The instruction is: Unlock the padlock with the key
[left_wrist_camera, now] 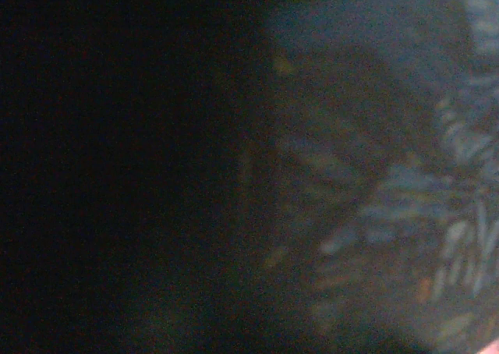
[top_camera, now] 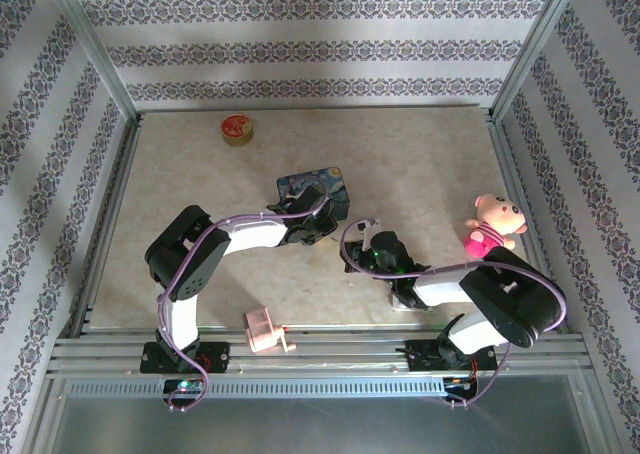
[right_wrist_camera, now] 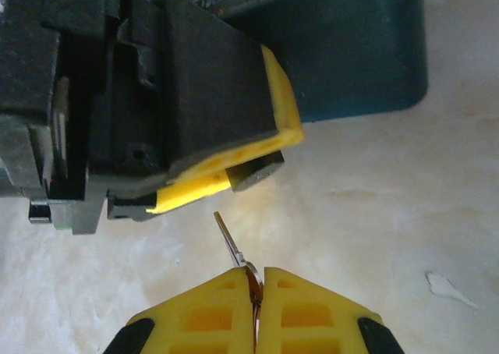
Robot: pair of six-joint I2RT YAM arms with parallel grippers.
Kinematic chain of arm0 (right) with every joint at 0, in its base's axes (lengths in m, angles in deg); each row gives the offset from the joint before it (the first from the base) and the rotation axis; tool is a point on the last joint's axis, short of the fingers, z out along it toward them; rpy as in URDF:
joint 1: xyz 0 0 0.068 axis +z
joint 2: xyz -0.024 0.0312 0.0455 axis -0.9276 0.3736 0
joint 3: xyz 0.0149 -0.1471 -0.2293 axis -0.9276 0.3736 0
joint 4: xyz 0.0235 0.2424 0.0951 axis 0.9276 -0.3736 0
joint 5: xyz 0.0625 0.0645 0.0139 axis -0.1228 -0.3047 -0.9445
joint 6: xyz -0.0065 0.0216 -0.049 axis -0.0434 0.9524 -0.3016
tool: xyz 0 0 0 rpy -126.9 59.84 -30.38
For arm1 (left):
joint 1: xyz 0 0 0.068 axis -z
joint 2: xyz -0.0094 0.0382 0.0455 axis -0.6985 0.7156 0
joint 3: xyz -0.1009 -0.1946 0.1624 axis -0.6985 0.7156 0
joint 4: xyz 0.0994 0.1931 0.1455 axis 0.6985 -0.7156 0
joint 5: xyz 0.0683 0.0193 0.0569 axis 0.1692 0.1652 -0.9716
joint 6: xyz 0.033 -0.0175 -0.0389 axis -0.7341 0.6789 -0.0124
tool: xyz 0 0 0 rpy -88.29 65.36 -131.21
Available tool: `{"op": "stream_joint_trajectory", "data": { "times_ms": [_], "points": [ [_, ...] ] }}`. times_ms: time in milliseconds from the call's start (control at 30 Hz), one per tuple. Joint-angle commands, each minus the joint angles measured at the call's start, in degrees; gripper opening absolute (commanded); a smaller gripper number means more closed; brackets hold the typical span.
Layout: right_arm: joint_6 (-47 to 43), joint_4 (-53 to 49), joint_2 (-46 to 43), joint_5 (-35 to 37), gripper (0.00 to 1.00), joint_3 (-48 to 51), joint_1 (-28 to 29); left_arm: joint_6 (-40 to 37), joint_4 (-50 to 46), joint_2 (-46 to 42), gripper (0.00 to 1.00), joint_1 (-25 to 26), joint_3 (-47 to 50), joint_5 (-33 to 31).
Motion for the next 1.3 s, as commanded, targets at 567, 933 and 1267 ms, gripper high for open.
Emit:
{"op": "stream_joint_trajectory", "data": {
  "times_ms": [567, 933, 1267],
  "points": [
    [1.61, 13.47, 9.56, 3.09, 0.00, -0.41, -0.21, 4.28, 4.92, -1.88, 0.00, -1.22, 1.98, 1.09],
    [4.05, 20.50, 14.38, 4.43, 0.00, 0.52, -1.53, 4.94, 5.68, -2.08, 0.00, -1.34, 2.48, 1.73],
    [5.36, 26.08, 17.71, 4.66, 0.00, 0.81, -1.98, 5.33, 6.18, -1.48, 0.00, -1.40, 2.45, 2.27]
  ]
}}
